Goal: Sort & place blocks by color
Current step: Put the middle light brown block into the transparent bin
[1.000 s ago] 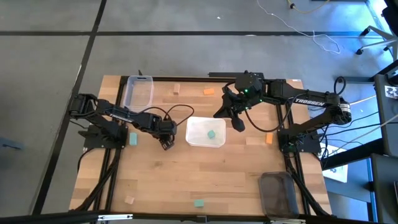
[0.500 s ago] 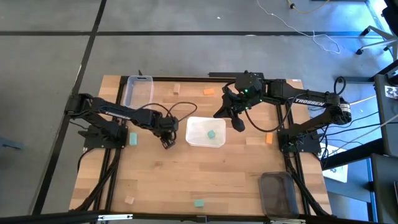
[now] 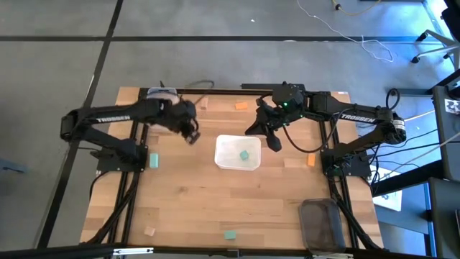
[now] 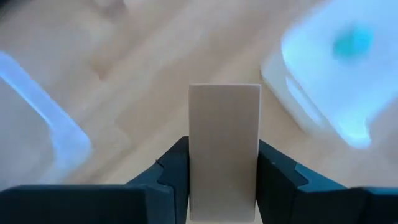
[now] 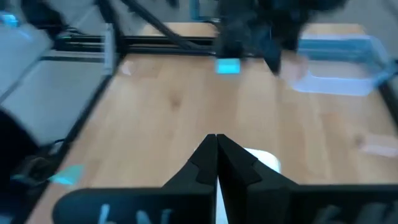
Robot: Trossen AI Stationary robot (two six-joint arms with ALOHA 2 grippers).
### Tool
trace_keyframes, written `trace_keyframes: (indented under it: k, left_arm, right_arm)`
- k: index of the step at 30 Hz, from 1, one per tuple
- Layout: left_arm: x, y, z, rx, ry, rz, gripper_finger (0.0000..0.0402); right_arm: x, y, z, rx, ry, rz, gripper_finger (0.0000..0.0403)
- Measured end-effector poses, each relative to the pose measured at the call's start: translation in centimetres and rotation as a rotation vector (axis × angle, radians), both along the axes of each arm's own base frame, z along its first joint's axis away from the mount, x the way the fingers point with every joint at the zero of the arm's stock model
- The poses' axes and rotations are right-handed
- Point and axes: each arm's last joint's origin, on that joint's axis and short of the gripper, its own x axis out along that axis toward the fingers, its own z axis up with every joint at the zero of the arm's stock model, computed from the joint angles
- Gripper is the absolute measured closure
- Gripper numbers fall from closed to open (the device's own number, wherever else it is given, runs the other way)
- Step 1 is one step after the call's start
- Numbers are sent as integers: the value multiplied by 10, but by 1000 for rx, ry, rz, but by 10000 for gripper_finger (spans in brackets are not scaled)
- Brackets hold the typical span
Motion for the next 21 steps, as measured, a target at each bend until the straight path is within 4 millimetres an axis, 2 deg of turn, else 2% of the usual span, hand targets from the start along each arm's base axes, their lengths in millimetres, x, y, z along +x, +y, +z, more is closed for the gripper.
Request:
trace_keyframes:
  k: [3,8,14,21]
  left_arm:
    - [-12,20,12,32,52,113,279]
    - [-35,57,7,-2,93,302,279]
    - [-64,97,-14,-42,101,495,279]
    - [-74,135,-50,-94,135,595,279]
  right_arm:
    - [0,-4,-1,-45,23,-146,395]
    - [0,-10,-2,-109,44,-324,395]
    - [0,-10,-2,-122,48,-338,395]
    - [0,-10,-2,-128,47,-335,395]
